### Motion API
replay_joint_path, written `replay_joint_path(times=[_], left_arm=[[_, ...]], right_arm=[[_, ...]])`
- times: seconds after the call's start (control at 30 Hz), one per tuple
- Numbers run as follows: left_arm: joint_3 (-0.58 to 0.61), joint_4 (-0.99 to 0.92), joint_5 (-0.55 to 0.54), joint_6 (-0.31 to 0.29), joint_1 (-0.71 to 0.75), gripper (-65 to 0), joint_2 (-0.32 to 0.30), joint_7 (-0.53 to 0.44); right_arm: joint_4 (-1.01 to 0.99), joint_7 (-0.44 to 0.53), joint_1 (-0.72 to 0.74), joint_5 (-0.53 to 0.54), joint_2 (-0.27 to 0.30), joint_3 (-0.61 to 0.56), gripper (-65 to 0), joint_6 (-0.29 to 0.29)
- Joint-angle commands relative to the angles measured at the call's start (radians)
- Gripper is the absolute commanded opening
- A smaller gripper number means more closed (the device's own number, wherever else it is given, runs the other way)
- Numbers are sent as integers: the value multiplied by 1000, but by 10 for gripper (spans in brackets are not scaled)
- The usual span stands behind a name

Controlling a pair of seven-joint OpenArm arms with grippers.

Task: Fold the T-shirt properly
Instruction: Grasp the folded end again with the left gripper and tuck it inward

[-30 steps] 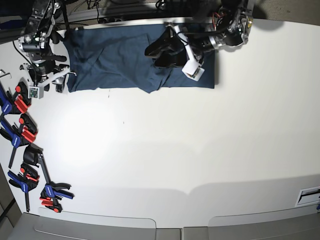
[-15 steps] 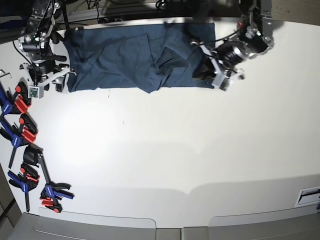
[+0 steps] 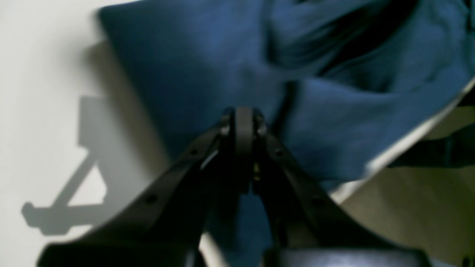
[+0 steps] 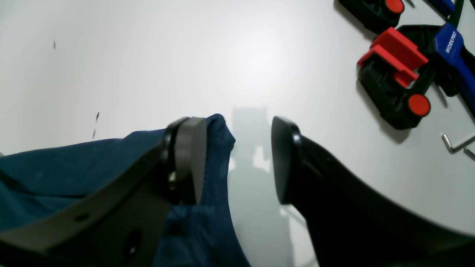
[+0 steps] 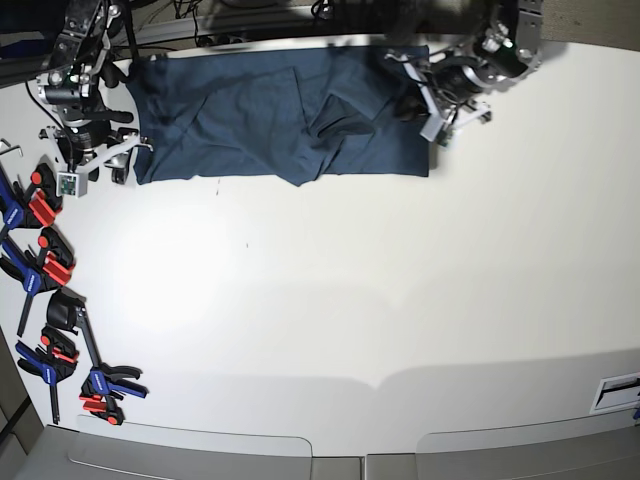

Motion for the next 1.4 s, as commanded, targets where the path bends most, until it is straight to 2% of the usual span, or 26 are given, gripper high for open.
replay_joint_path(times=[0.0, 0.03, 0.13, 0.2, 0.3, 0.47, 0.57, 0.73, 0.87, 1.0, 1.13, 1.23, 1.37], left_arm=[[30, 13, 5, -6, -3, -650, 2, -26], [63, 13, 36, 2, -3, -650, 2, -40], [161, 13, 130, 106, -5, -650, 2, -97], [222, 13, 147, 123, -14, -650, 2, -101], [312, 13, 147, 128, -36, -650, 16, -98], [443, 13, 148, 127, -66, -650, 78, -105], [490, 14, 181, 116, -101, -650, 81, -101], [462, 67, 333, 133, -121, -650, 74, -65], [392, 100, 430, 227, -116, -650, 73, -40], [311, 99, 463, 283, -116, -650, 45, -36], [225, 98, 468, 336, -115, -650, -7, -32], [183, 94, 433, 337, -97, -650, -13, -47], [183, 26, 356, 320, -80, -650, -11, -97]], right_arm=[[15, 25, 8, 4, 14, 6, -381, 1], [15, 26, 8, 4, 14, 6, -381, 1], [15, 26, 8, 5, 14, 6, -381, 1], [15, 26, 8, 5, 14, 6, -381, 1], [15, 26, 8, 8, 14, 6, -381, 2], [15, 26, 8, 8, 14, 6, -381, 1], [15, 26, 8, 7, 15, 6, -381, 2], [15, 26, 7, 7, 14, 6, -381, 2], [15, 26, 8, 7, 15, 6, -381, 2], [15, 26, 8, 7, 15, 6, -381, 2], [15, 26, 8, 7, 15, 6, -381, 2], [15, 26, 8, 7, 14, 6, -381, 2], [15, 26, 8, 7, 14, 6, -381, 1]])
